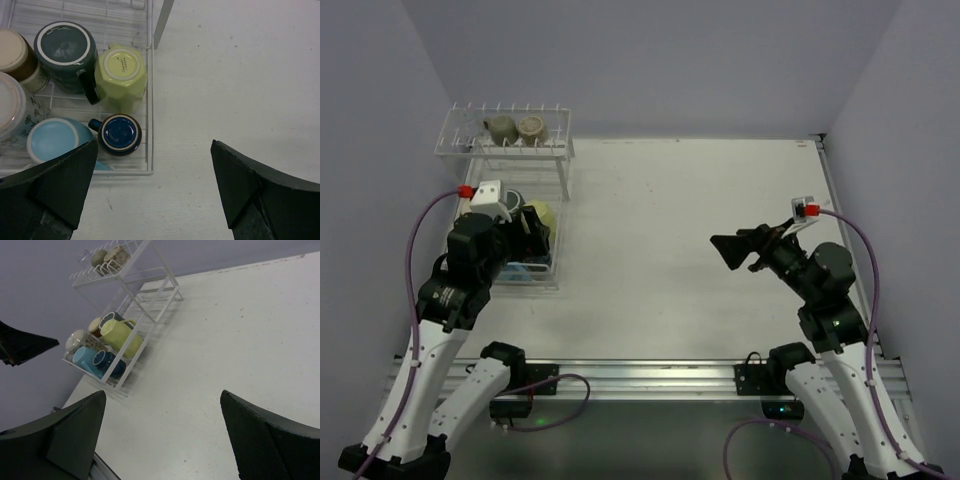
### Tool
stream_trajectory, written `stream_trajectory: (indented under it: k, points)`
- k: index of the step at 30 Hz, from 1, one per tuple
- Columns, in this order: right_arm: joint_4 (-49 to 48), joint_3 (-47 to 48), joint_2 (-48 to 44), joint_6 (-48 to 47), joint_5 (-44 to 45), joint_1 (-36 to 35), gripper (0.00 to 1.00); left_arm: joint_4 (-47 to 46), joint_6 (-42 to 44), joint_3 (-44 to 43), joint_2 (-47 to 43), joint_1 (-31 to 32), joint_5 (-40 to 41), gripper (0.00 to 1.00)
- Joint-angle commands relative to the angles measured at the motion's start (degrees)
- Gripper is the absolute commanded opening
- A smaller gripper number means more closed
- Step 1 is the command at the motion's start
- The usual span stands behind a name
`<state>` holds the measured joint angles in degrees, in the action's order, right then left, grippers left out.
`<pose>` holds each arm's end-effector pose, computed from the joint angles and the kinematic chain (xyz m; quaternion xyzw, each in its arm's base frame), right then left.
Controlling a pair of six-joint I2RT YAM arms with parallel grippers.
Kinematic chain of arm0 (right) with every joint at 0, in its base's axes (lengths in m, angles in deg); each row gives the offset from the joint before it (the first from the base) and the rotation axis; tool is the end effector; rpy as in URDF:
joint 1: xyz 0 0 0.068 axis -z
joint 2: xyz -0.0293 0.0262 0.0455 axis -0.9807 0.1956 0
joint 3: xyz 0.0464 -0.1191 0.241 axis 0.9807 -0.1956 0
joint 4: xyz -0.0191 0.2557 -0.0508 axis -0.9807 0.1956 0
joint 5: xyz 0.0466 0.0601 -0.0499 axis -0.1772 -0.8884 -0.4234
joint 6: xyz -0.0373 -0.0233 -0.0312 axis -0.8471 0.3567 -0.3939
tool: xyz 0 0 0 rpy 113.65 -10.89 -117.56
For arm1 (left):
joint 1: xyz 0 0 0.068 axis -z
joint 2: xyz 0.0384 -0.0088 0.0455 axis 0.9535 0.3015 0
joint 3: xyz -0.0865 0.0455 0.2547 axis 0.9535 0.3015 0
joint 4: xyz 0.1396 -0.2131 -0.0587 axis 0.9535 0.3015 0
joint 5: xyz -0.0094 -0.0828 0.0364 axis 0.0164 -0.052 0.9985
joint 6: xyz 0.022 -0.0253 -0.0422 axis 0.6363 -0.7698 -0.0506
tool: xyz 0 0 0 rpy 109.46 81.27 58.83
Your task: Unload the cups from the dish rack
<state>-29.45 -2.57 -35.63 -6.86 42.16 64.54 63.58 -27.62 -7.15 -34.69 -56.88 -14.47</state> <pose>0.1264 0.0455 0.3343 -0.0184 0.7207 0.3956 0.5690 0.1352 -0.0327 0.3573 -0.0719 0.8386 -0.1139 0.5278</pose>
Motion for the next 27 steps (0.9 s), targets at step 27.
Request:
stream_trajectory:
  k: [27]
  points:
    - [-9.8, -2.3, 13.9, -1.4, -6.7, -9.6, 0.99, -15.0, -19.3, -5.3, 33.9, 3.8, 31.2, 1.00]
